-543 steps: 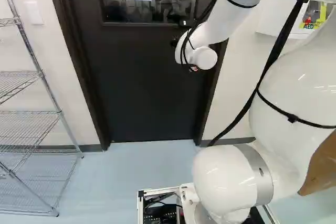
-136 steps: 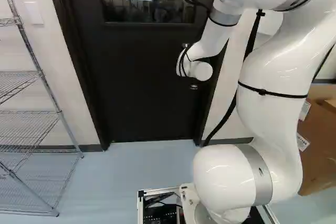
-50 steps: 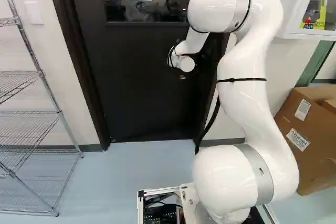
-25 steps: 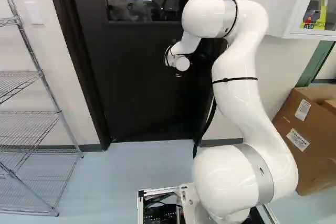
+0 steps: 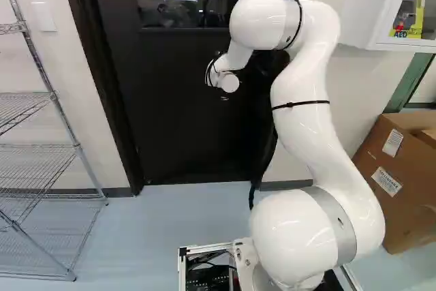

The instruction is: Open the door and move inside

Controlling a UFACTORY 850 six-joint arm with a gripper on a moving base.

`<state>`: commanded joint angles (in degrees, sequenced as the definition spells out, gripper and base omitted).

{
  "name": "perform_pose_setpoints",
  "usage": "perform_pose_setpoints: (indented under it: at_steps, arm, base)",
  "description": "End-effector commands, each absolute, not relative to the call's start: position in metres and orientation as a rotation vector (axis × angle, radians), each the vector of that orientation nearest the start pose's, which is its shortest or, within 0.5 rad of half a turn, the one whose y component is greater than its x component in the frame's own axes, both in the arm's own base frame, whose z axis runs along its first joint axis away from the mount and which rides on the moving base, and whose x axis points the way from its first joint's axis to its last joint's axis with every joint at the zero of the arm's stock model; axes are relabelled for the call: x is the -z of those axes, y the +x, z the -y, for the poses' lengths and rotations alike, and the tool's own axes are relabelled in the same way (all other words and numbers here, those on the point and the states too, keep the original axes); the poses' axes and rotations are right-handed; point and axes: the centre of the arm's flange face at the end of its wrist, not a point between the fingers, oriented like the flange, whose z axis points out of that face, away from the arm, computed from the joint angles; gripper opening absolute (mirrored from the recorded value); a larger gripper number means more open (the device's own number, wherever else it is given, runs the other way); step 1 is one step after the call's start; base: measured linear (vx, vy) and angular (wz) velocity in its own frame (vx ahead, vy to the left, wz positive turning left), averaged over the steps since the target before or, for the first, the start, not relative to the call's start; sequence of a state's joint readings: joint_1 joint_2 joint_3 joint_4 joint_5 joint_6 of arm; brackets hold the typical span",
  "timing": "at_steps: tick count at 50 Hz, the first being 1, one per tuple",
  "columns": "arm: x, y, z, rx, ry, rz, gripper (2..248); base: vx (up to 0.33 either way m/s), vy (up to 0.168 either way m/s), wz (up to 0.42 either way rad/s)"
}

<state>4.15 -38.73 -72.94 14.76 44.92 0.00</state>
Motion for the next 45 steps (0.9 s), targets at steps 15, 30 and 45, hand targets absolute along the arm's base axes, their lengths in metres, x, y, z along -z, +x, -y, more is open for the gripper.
perform_pose_setpoints:
  at_steps: [15, 30, 45]
  arm:
    - [-0.379, 0.71, -0.058, 1.975, -2.37, -0.272, 247]
    - [-0.375, 0.724, -0.082, 1.978, -2.341, -0.234, 247]
    - [-0.378, 0.707, -0.086, 1.959, -2.356, -0.224, 247]
  base:
    - [0.0, 0.0, 0.0]
    - [0.0, 0.0, 0.0]
    - [0.0, 0.0, 0.0]
